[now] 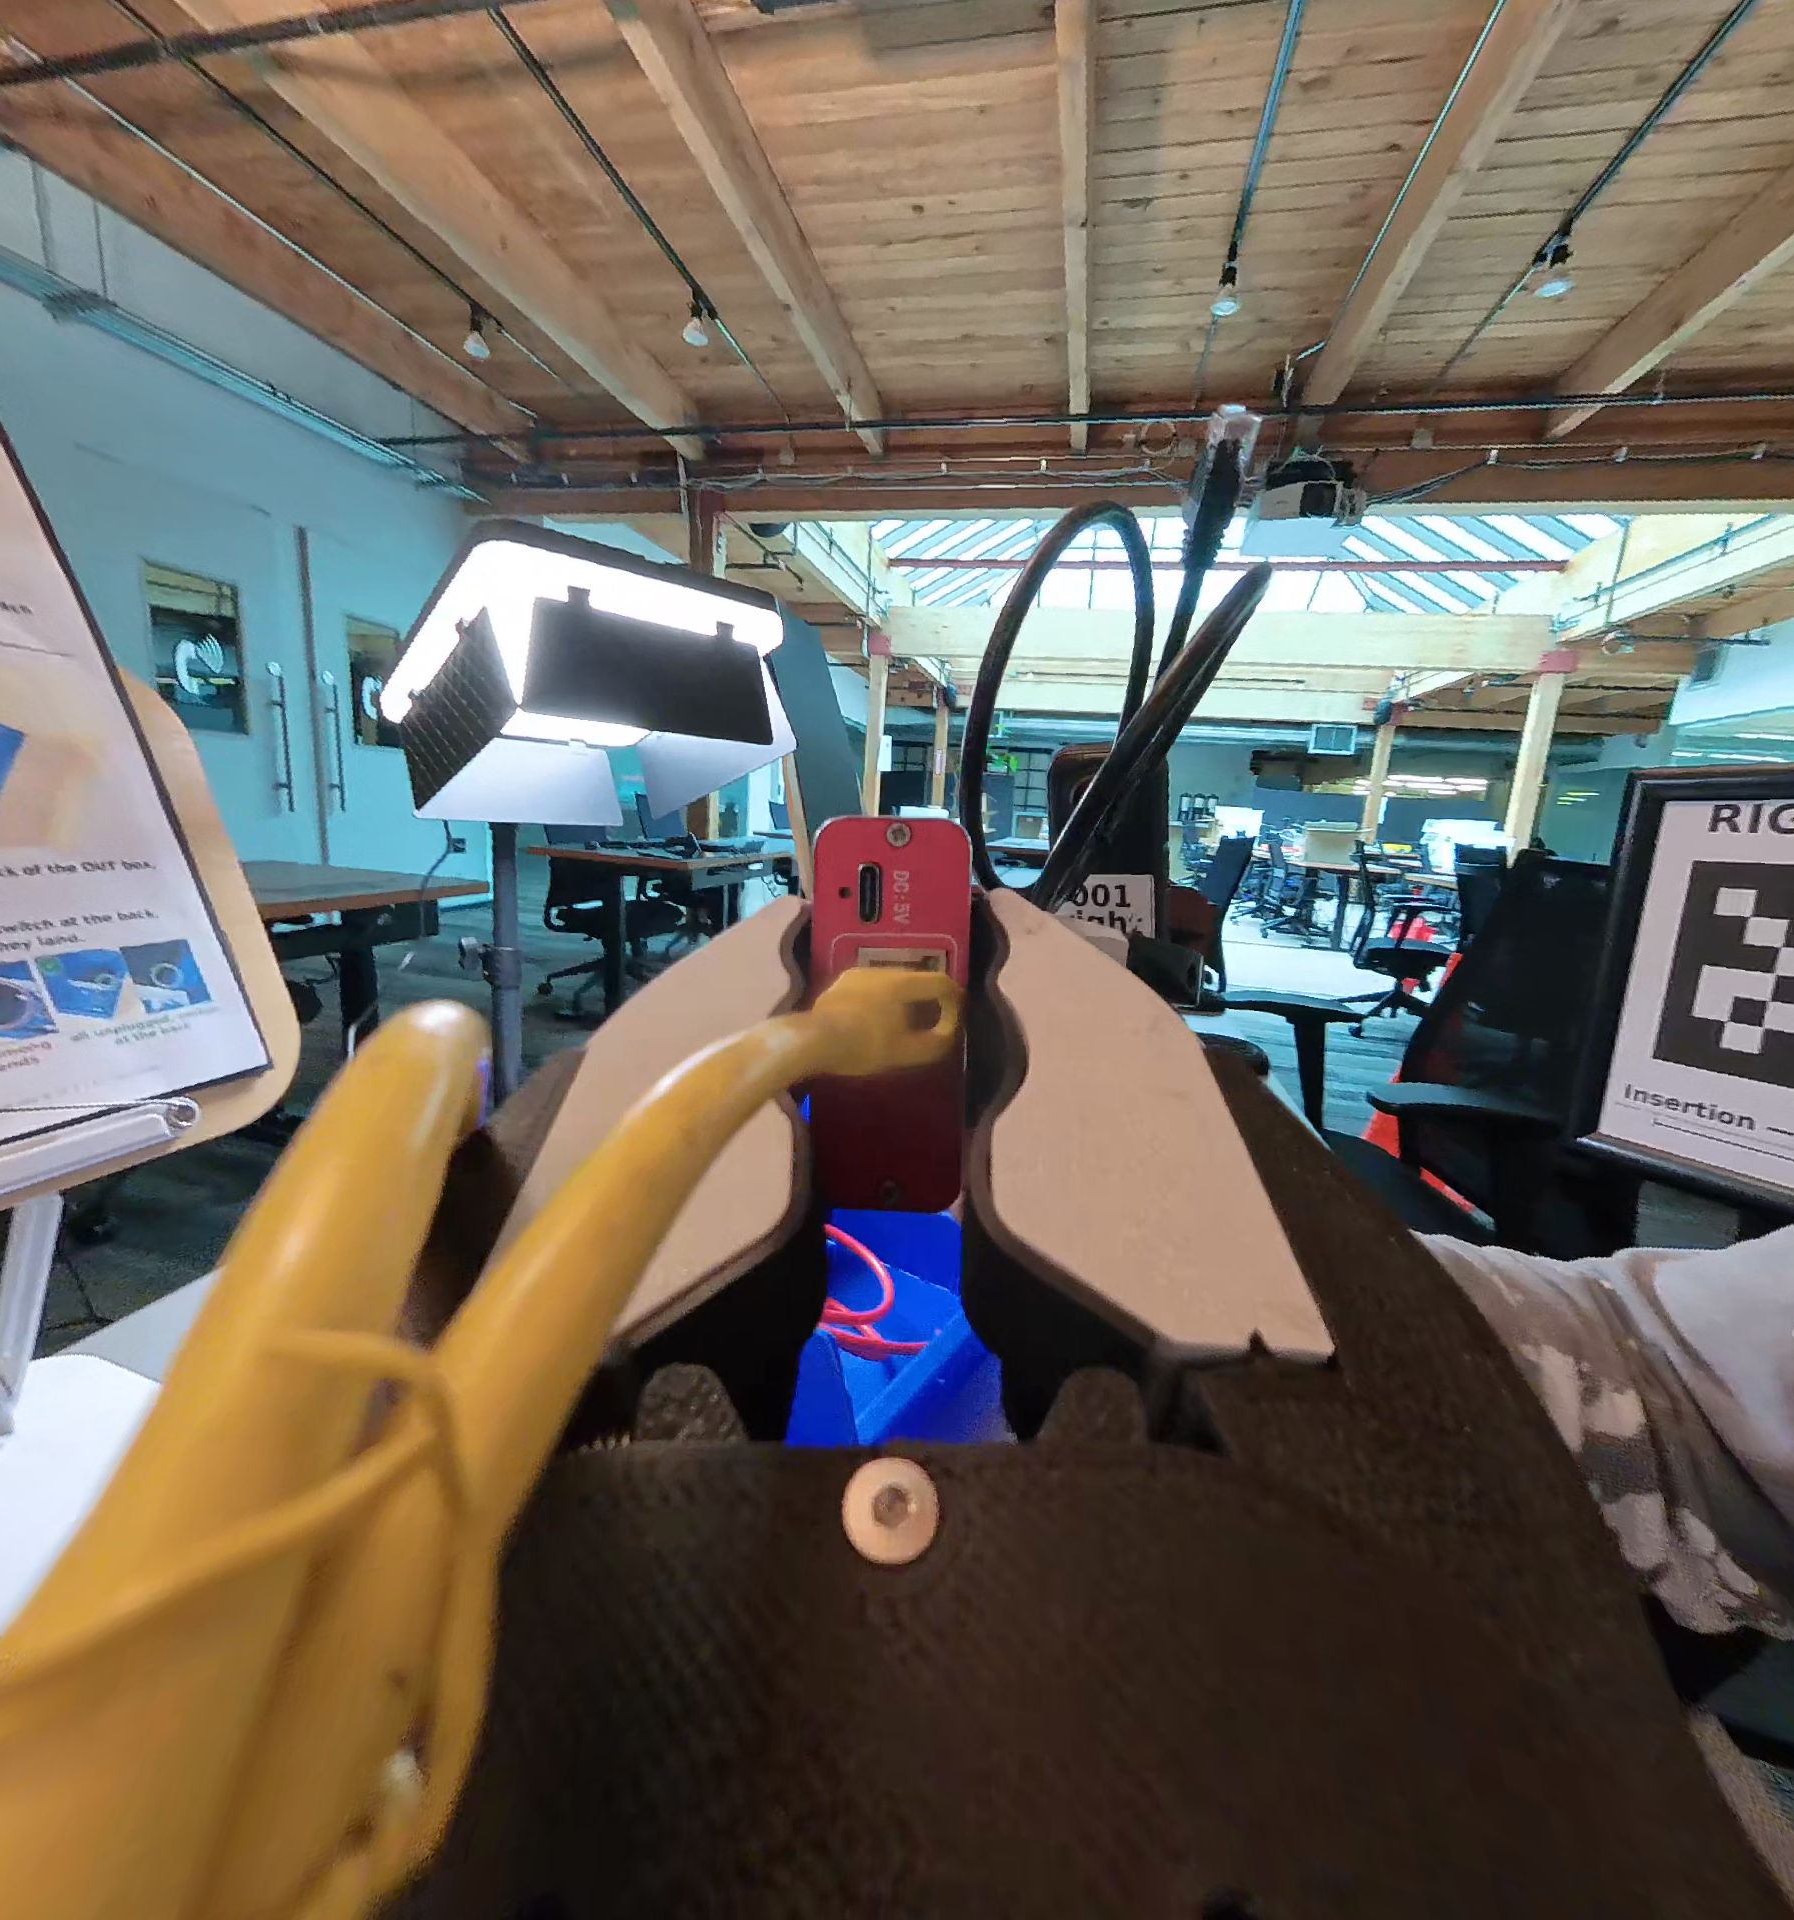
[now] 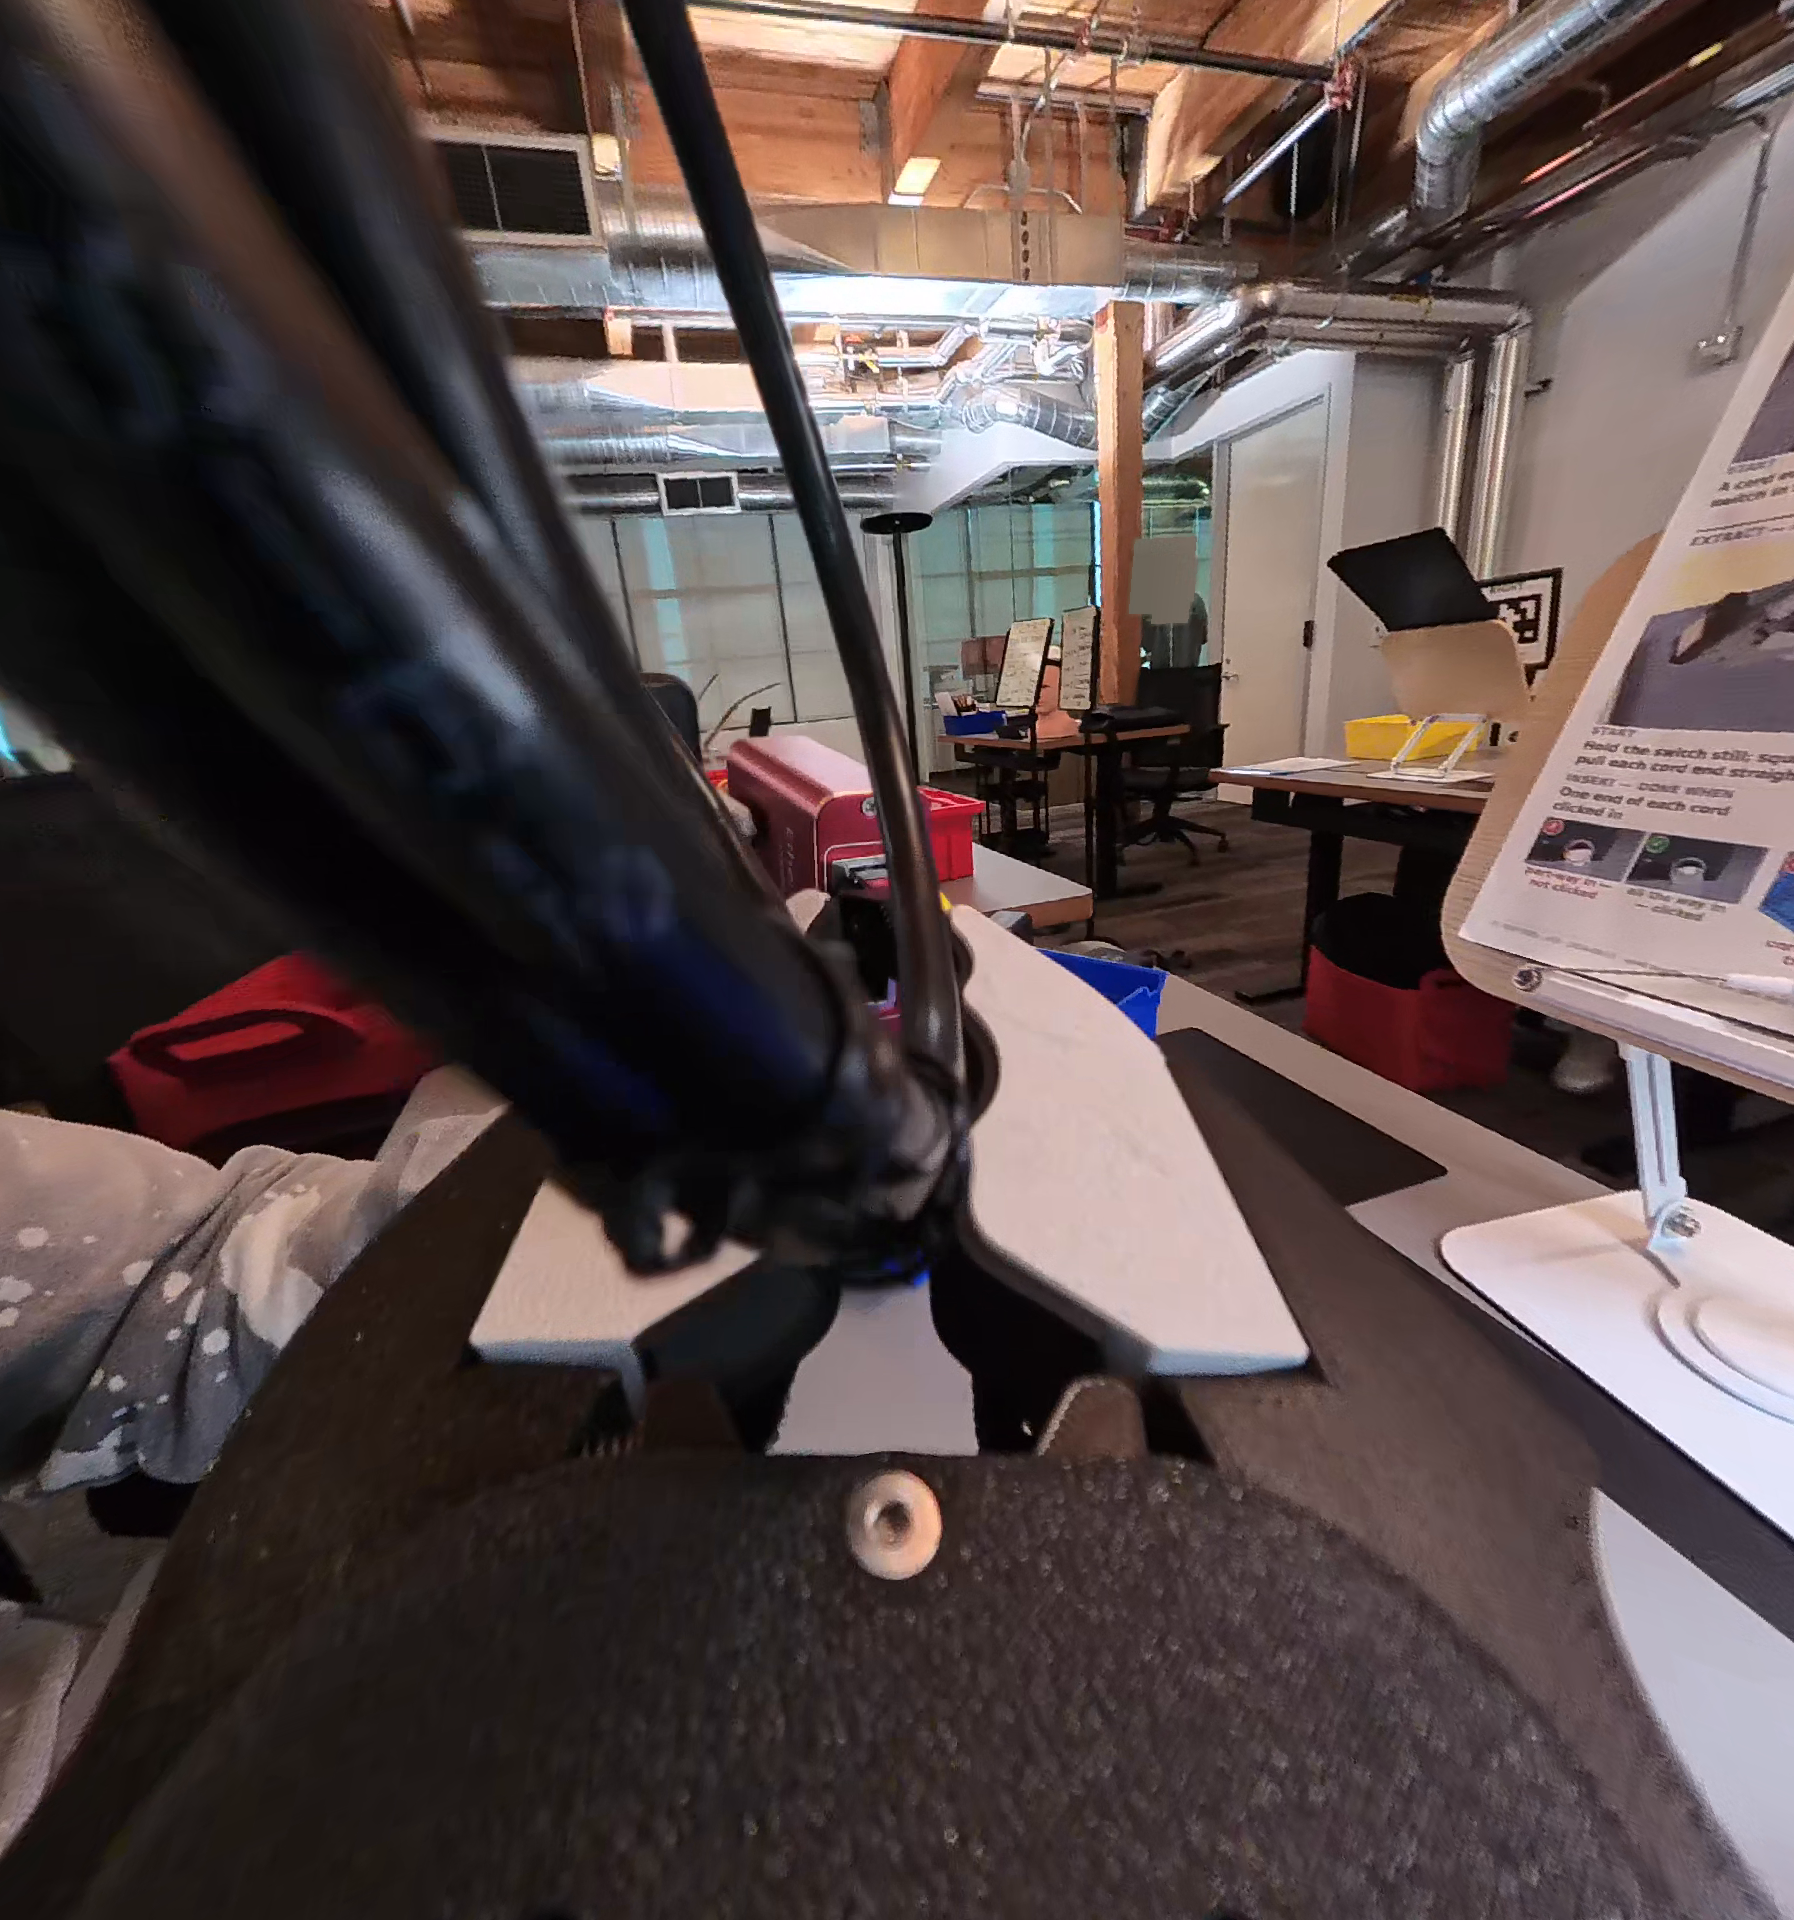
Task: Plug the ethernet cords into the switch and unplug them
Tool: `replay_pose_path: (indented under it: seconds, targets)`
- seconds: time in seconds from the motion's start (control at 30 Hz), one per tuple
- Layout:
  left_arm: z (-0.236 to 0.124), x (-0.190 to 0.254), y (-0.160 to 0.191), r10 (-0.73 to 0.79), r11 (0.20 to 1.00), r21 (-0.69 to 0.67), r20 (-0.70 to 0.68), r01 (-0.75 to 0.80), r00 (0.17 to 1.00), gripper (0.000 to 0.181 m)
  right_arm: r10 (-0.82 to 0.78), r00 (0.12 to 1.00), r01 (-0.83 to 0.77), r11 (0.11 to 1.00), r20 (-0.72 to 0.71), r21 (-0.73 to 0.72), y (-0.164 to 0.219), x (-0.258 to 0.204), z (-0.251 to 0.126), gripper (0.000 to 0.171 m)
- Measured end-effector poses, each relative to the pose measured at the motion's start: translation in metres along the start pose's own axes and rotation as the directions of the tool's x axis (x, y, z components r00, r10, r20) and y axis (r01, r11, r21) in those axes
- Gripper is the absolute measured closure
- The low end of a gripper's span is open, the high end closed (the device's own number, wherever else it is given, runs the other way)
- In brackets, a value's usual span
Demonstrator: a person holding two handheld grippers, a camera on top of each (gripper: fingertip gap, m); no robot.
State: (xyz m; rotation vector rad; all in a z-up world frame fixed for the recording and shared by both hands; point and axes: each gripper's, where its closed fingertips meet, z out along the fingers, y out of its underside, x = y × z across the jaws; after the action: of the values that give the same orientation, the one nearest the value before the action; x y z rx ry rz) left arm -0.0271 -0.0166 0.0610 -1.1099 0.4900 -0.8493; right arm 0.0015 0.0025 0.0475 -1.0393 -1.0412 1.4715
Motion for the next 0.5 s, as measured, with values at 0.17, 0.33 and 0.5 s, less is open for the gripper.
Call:
replay_pose_path:
  seconds: [0.17,0.33,0.5]
  targets:
    - [-0.001,0.000,-0.002,-0.007,0.999,0.034,-0.005,0.007,1.000,0.154,0.001,1.000,-0.001,1.000,-0.006,-0.019,-0.002,-0.001,0.001,0.158]
    - [-0.052,-0.028,-0.065,-0.096,0.957,0.276,0.024,0.085,0.995,0.154,0.020,0.986,0.000,0.992,-0.164,0.127,-0.043,0.038,-0.054,0.159]
    - [-0.047,-0.030,-0.058,0.000,0.997,0.076,0.074,-0.006,0.997,0.153,-0.020,0.981,0.015,0.999,-0.192,-0.028,-0.032,0.043,-0.047,0.159]
